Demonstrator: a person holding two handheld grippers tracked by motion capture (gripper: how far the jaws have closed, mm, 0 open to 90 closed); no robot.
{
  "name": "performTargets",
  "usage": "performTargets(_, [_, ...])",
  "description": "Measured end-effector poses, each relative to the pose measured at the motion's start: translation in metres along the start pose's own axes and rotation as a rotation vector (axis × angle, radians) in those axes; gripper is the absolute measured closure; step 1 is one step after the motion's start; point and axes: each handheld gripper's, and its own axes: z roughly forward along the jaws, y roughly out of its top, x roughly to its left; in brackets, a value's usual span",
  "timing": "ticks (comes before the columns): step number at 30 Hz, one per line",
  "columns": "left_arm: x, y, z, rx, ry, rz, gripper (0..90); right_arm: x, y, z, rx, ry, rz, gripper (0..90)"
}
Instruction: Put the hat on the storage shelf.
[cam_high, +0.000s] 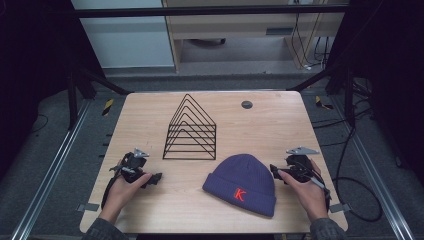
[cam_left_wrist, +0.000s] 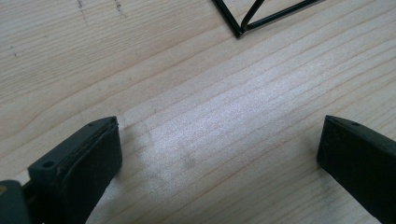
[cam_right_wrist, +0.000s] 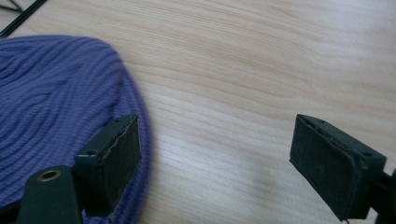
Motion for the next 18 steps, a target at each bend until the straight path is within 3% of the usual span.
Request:
performTargets(7, [0.0, 0.0, 0.0, 0.0, -0.001, 0.004, 0.0, 0.01, 0.022, 0.001, 0.037, 0.046, -0.07, 18.7])
performTargets(8, [0.0, 0.0, 0.0, -0.003, -0.001, 0.004, 0.0, 0.013, 0.03, 0.003, 0.056, 0.061, -0.102, 18.2])
performTargets(18, [0.001, 0.0, 0.0, 0.0, -0.002, 0.011, 0.0, 0.026, 0.053, 0.017, 0.118, 0.113, -0.171, 17.0])
